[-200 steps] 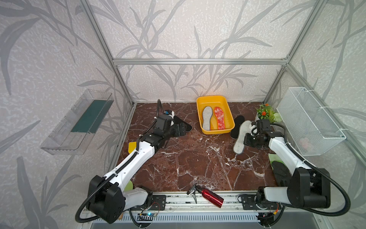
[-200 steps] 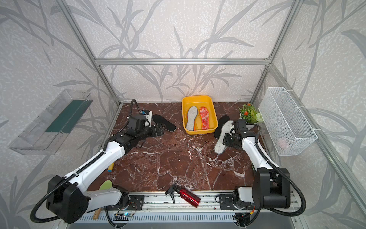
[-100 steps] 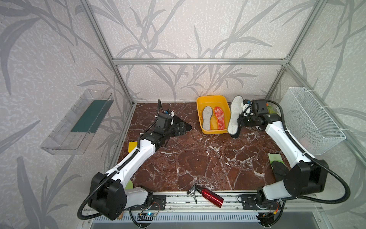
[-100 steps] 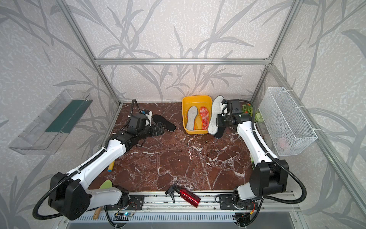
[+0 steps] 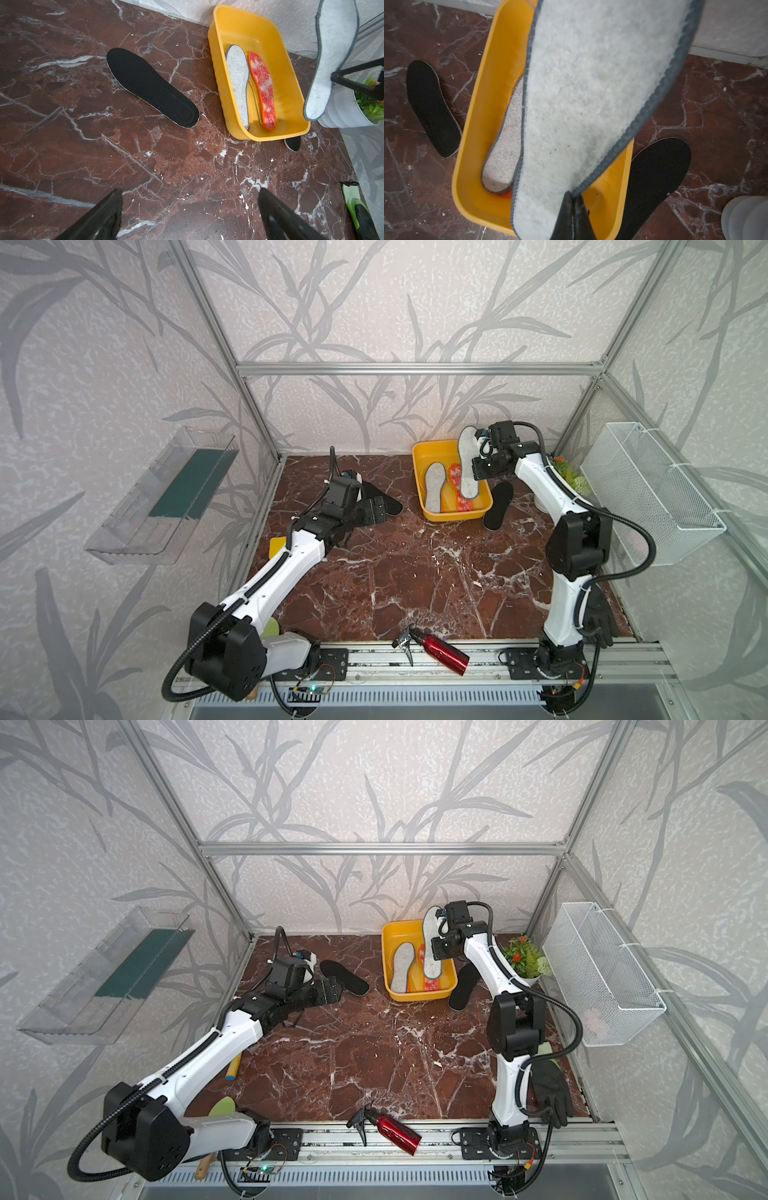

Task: Put the insoles into the storage box
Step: Place the insole in the storage box.

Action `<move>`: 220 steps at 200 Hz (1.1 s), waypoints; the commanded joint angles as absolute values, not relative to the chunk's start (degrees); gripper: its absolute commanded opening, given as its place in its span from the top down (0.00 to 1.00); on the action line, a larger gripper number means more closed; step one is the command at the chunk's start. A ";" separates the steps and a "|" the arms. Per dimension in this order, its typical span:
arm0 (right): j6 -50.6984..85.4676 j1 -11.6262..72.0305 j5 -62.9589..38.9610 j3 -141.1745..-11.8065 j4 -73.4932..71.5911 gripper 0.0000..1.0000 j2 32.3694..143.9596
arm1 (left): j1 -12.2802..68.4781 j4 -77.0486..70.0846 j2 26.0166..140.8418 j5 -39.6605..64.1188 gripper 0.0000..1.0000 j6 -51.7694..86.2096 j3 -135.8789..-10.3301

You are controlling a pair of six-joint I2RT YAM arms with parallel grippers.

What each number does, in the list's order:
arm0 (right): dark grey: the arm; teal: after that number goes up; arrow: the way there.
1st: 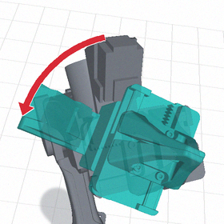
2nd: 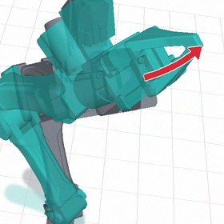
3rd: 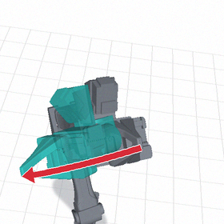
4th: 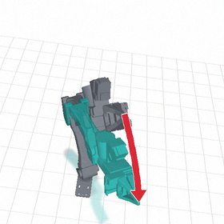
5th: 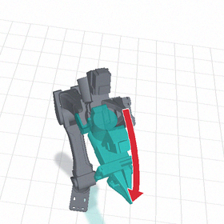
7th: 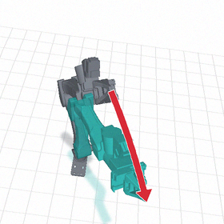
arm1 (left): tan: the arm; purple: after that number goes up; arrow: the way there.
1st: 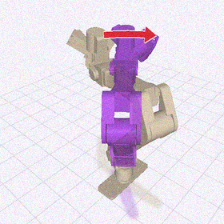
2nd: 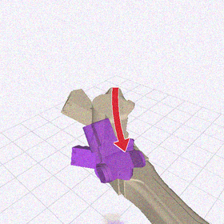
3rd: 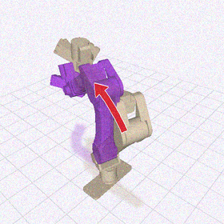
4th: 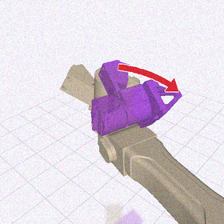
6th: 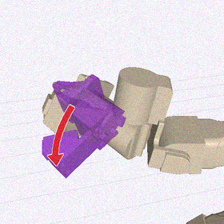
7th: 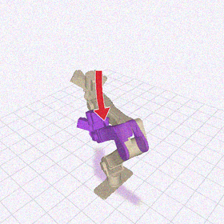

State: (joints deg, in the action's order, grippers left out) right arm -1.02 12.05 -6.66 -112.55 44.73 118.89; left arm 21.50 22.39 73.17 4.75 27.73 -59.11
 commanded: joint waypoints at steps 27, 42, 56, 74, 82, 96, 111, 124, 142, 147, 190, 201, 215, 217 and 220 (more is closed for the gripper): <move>-3.74 12.30 -3.91 -121.50 53.47 1.00 126.93 | 20.92 23.69 73.23 4.29 0.01 27.98 -60.74; -3.16 12.40 -3.82 -121.90 53.21 1.00 128.31 | 20.83 23.60 73.45 4.26 0.01 27.94 -60.74; -2.81 12.70 -3.65 -121.90 52.56 1.00 129.33 | 20.74 23.55 73.53 4.45 0.01 27.82 -60.75; -2.82 13.08 -2.71 -123.34 53.14 1.00 131.25 | 20.60 23.78 73.63 4.57 0.01 27.60 -60.82; -2.69 13.24 -1.91 -124.92 54.50 1.00 132.39 | 20.57 23.91 73.57 4.51 0.01 27.51 -60.91; -3.01 13.90 0.30 -127.92 57.15 1.00 134.56 | 20.40 23.85 73.45 4.46 0.01 27.41 -60.66; -3.87 14.65 2.16 -129.78 58.16 1.00 136.05 | 20.24 23.81 73.39 4.45 0.01 27.39 -60.38; -3.71 15.02 2.66 -131.16 58.79 1.00 137.13 | 20.08 23.97 73.43 4.71 0.01 27.41 -60.42; -3.39 15.18 2.54 -132.59 59.59 1.00 138.50 | 20.04 24.08 73.29 5.09 0.01 27.42 -60.47; -3.38 15.20 2.59 -132.76 59.53 1.00 138.67 | 20.06 24.18 73.23 5.09 0.01 27.46 -60.40; -3.35 15.56 5.84 -138.00 63.09 1.00 142.38 | 20.00 24.57 72.33 4.44 0.01 27.65 -60.12; -3.56 15.58 5.89 -138.71 63.69 1.00 143.01 | 19.95 24.58 72.14 4.43 0.01 27.70 -60.04; -3.88 15.56 5.50 -138.94 63.96 1.00 143.18 | 19.95 24.48 72.07 4.34 0.01 27.76 -59.91; -3.87 15.56 5.46 -138.95 63.91 1.00 143.22 | 19.95 24.47 72.00 4.36 0.01 27.70 -59.93; -3.94 15.60 5.45 -138.98 63.88 1.00 143.22 | 19.95 24.51 72.05 4.39 0.01 27.72 -59.94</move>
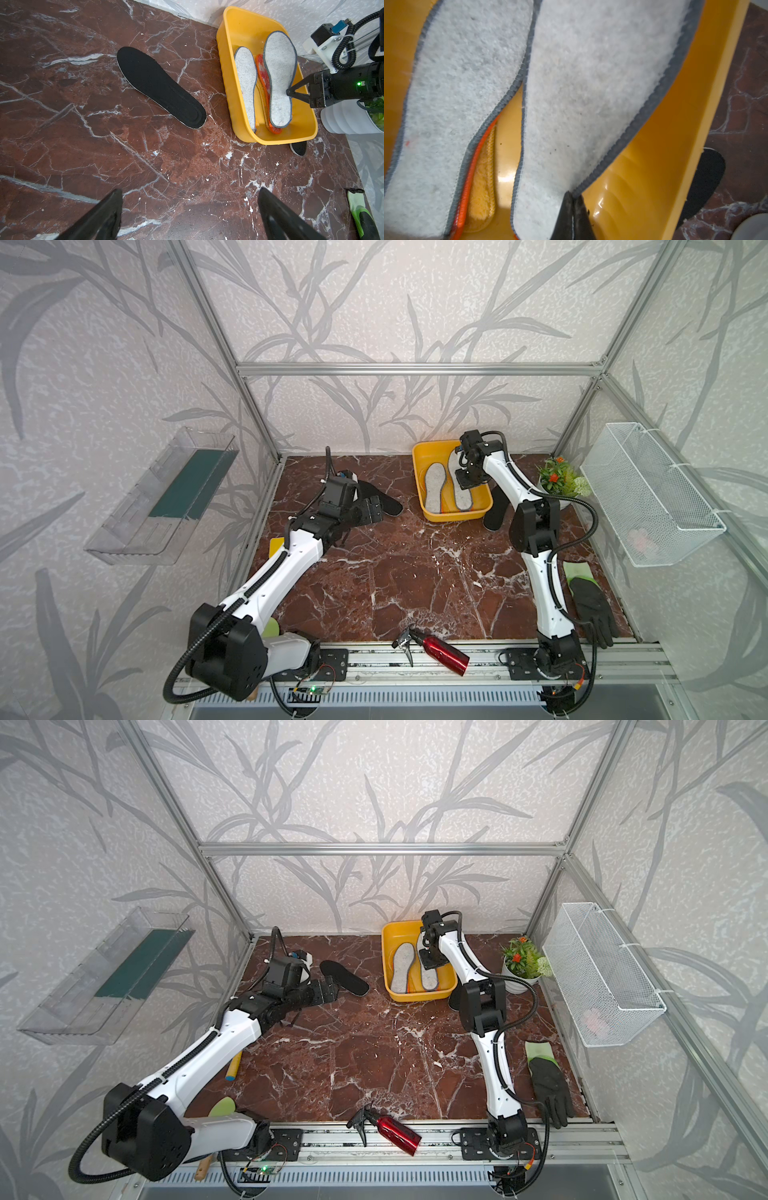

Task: Put the insoles into the storage box
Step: Place the insole in the storage box.

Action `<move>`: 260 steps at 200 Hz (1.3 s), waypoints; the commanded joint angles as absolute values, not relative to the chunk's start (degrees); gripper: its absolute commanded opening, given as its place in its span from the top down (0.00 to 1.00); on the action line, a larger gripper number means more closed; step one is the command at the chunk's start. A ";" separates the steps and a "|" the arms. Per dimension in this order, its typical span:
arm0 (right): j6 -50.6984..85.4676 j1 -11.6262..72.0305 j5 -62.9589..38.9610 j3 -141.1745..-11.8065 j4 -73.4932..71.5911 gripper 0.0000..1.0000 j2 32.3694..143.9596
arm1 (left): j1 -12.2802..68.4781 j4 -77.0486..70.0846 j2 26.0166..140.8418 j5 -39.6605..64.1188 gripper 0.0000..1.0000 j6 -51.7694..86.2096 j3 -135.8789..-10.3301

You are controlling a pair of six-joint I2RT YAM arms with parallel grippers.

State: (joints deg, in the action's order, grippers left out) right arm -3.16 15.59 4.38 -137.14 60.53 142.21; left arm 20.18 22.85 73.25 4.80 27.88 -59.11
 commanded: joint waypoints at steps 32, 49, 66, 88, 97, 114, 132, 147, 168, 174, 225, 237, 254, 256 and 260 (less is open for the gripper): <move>-3.65 15.59 5.12 -139.13 63.90 1.00 143.78 | 19.88 24.47 72.14 4.38 0.01 27.76 -59.85; -3.53 15.56 5.10 -139.39 64.10 1.00 144.52 | 19.86 24.58 72.46 4.66 0.01 27.60 -60.19; -2.93 15.56 5.45 -139.87 64.08 1.00 145.27 | 19.78 24.61 72.78 4.75 0.01 27.60 -60.49; -2.64 15.56 5.65 -140.53 64.42 0.97 146.37 | 19.69 24.70 73.46 5.16 0.01 27.69 -60.86; -2.33 15.56 6.35 -140.56 64.47 0.95 146.75 | 19.69 24.60 73.60 5.32 0.01 27.71 -60.91; -2.21 15.56 7.31 -140.71 64.51 0.90 147.20 | 19.73 24.62 73.71 5.57 0.01 27.73 -60.83; -2.06 15.56 7.40 -140.79 64.47 0.87 147.56 | 19.62 24.54 73.57 5.45 0.01 27.70 -60.62; -1.54 15.59 7.90 -141.61 64.68 0.82 147.83 | 19.60 24.84 73.40 5.28 0.01 27.62 -60.55; -1.26 15.62 8.30 -142.16 64.84 0.78 147.53 | 19.42 25.13 73.04 4.98 0.01 27.61 -60.58; -1.10 15.55 8.39 -142.23 64.86 0.76 147.32 | 19.35 25.14 72.92 5.00 0.01 27.64 -60.47; -1.32 15.82 5.86 -141.16 66.36 0.72 142.13 | 17.82 26.70 74.50 2.37 0.01 31.70 -60.62; -1.73 16.06 4.90 -139.82 66.05 0.71 139.60 | 16.88 27.65 76.19 2.74 0.01 33.46 -61.18; -1.99 16.21 3.10 -137.82 65.58 0.70 135.76 | 15.55 29.38 79.33 3.58 0.01 35.99 -62.70; -1.97 16.25 2.91 -137.59 65.57 0.70 135.39 | 15.45 29.58 79.71 3.60 0.01 36.31 -62.98; -1.97 16.22 2.52 -137.23 65.54 0.70 134.53 | 15.17 30.23 80.66 3.67 0.01 36.91 -63.67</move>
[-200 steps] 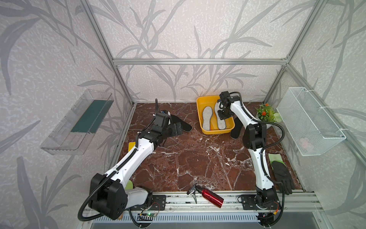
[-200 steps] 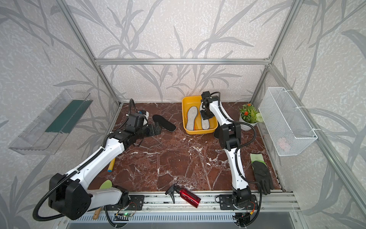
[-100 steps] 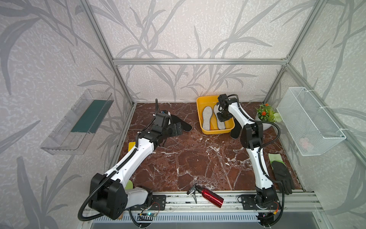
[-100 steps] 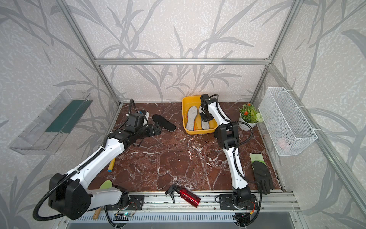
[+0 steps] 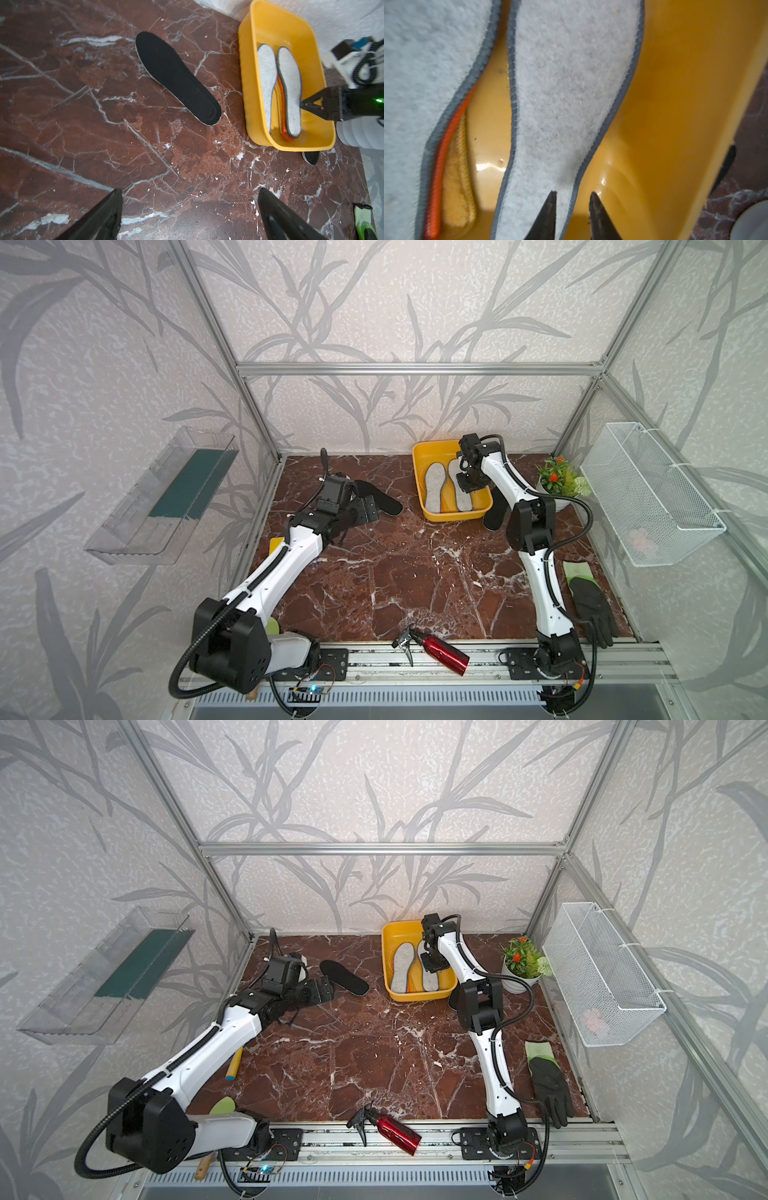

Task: Put the insoles into the storage box
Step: Place the insole in the storage box.

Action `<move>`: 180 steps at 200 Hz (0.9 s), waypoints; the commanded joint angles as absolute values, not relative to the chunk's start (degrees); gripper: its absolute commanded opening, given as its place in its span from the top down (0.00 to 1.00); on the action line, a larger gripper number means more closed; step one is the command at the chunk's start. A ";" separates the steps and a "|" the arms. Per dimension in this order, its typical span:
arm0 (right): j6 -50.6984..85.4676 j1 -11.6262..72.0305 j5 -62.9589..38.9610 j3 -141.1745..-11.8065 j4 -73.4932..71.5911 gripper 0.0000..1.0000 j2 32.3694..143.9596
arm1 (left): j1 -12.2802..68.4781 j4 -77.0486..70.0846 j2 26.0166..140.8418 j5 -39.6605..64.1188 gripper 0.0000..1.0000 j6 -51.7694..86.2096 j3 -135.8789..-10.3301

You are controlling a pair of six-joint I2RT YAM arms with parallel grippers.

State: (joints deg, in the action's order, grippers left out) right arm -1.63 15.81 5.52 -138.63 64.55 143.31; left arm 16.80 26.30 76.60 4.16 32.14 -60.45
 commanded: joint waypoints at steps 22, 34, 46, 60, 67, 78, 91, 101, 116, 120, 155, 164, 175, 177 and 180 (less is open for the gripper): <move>-1.57 16.34 0.10 -134.13 65.28 0.69 129.32 | 14.43 34.17 85.90 3.10 0.01 38.57 -67.94; -1.17 16.39 -1.91 -130.81 64.13 0.69 125.39 | 14.33 35.09 88.38 3.84 0.01 38.83 -69.72; -0.74 16.44 -4.42 -126.39 62.15 0.68 120.92 | 14.23 36.01 90.94 3.95 0.01 39.28 -71.75; 0.10 16.44 -8.24 -120.52 59.46 0.68 115.43 | 13.98 37.67 93.87 3.95 0.01 39.84 -74.35; 0.62 16.44 -10.71 -117.50 58.02 0.68 112.64 | 13.83 38.27 95.58 4.08 0.01 40.16 -75.76; 0.94 16.44 -16.07 -113.34 56.38 0.67 108.79 | 13.58 38.58 97.67 5.15 0.01 40.66 -77.70; 1.75 16.67 -22.42 -108.90 55.27 0.67 105.00 | 13.54 38.25 99.71 6.39 0.02 41.40 -79.73; 3.18 17.36 -25.27 -105.01 53.03 0.67 101.52 | 13.54 38.11 101.32 6.45 0.02 42.36 -81.16; 4.71 18.63 -26.13 -100.19 50.58 0.67 96.75 | 13.49 38.70 104.55 7.16 0.02 43.10 -83.61; 5.33 18.98 -26.18 -98.73 49.77 0.67 95.41 | 13.52 39.19 105.53 7.40 0.03 43.23 -84.51; 9.34 20.80 -28.85 -87.46 44.05 0.66 85.18 | 13.45 41.33 112.83 8.84 0.05 43.78 -89.76; 10.44 20.98 -29.08 -84.63 42.72 0.67 82.76 | 13.53 41.59 113.80 9.84 0.05 43.60 -90.75; 11.98 21.01 -30.03 -80.95 40.73 0.66 79.56 | 13.56 41.70 114.38 9.25 0.05 44.09 -91.44; 12.33 21.01 -30.23 -80.18 40.33 0.67 79.08 | 13.54 41.69 114.42 9.08 0.05 44.22 -91.53; 12.73 21.01 -30.68 -79.18 39.74 0.66 78.15 | 13.54 41.73 114.59 8.66 0.05 44.43 -91.68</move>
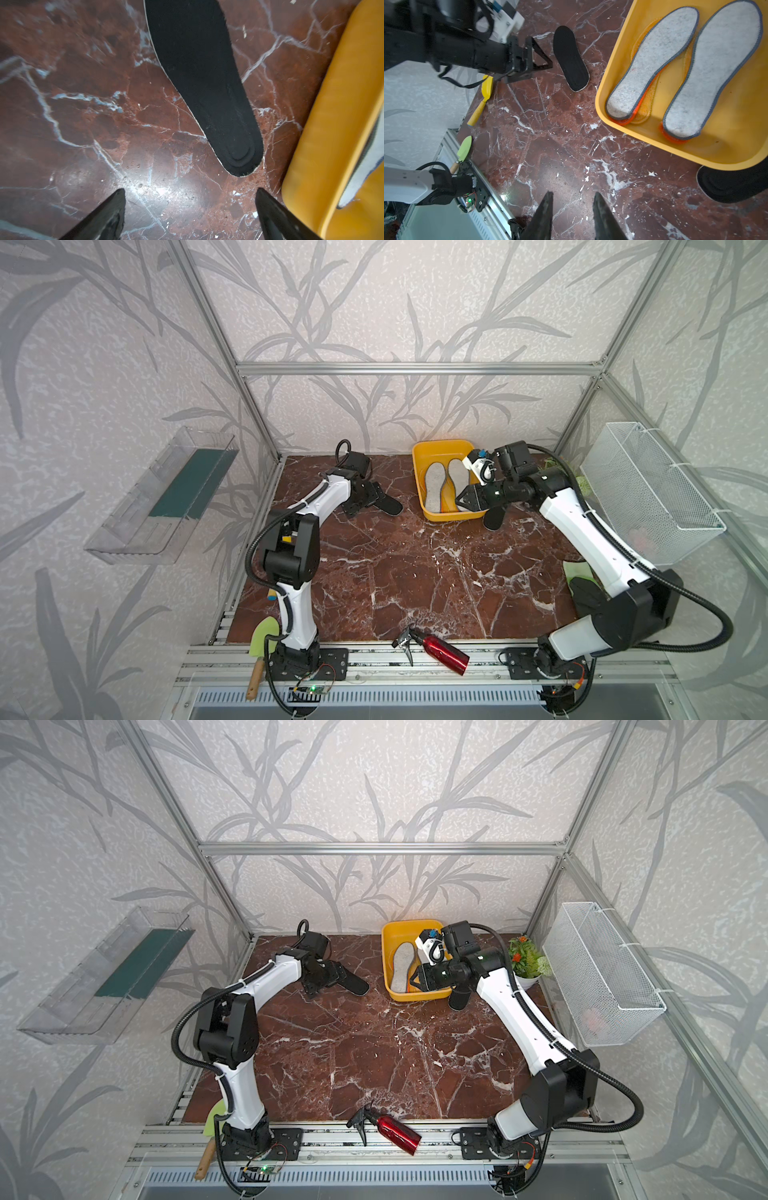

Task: Put the insoles into the storage box
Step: Place the insole in the storage box, then pick up the insole from the center of the board.

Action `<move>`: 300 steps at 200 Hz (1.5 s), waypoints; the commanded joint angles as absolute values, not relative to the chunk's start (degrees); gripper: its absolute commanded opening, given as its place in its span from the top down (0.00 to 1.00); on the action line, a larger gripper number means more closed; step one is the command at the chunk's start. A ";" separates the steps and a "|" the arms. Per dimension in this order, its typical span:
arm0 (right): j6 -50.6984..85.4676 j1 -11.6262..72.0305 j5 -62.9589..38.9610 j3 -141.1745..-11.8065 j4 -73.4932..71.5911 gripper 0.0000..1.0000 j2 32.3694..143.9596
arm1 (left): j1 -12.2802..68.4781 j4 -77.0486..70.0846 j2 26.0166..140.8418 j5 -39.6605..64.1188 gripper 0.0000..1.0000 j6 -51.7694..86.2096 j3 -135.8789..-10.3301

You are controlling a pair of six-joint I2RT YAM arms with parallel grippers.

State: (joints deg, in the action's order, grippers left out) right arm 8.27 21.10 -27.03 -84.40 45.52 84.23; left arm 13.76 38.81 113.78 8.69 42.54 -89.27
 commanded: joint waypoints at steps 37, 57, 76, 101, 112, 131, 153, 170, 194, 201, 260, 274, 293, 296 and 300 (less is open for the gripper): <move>16.95 21.05 -32.35 -69.12 34.84 0.66 70.48 | 13.32 43.88 119.15 9.28 0.05 44.65 -95.86; 19.25 21.09 -32.36 -65.41 32.37 0.66 68.44 | 13.10 45.27 121.02 8.50 0.05 45.87 -97.70; 20.34 21.18 -33.39 -63.15 30.88 0.66 67.23 | 13.02 45.73 122.36 8.35 0.05 46.77 -99.28; 20.31 21.18 -33.05 -61.49 30.11 0.66 66.21 | 12.92 46.99 124.13 7.71 0.05 47.88 -101.45; 19.95 21.18 -33.08 -61.39 30.36 0.66 66.01 | 12.92 47.00 124.41 6.59 0.06 48.67 -101.60; 19.26 21.18 -33.05 -61.35 31.02 0.66 65.78 | 12.70 46.93 125.25 6.21 0.10 49.65 -102.80; 19.16 21.18 -33.39 -61.09 31.18 0.66 65.48 | 12.32 47.60 126.81 5.97 0.15 50.42 -105.19; 19.07 21.18 -33.41 -60.82 30.98 0.66 65.30 | 12.22 46.66 127.26 5.24 0.17 52.43 -105.47; 18.98 21.18 -32.96 -60.46 30.25 0.66 65.71 | 12.22 43.86 127.72 5.36 0.19 54.98 -105.12; 18.98 21.18 -32.96 -60.53 30.12 0.66 65.98 | 12.19 43.60 127.94 5.27 0.20 55.34 -105.17; 16.67 21.18 -34.57 -60.57 29.34 0.68 68.12 | 12.18 44.19 130.28 3.06 0.31 57.79 -107.24; 16.35 21.18 -35.21 -61.42 29.75 0.68 68.77 | 12.19 45.37 131.39 2.96 0.33 58.01 -108.66; 16.35 21.18 -36.01 -62.13 30.10 0.68 69.34 | 12.22 45.18 131.07 2.36 0.37 58.78 -108.18; 16.30 21.16 -36.11 -62.13 30.06 0.68 69.41 | 12.28 45.24 130.86 2.10 0.38 58.87 -108.11; 16.22 21.14 -36.20 -62.09 30.22 0.68 69.43 | 12.37 45.26 130.78 1.70 0.39 58.89 -107.99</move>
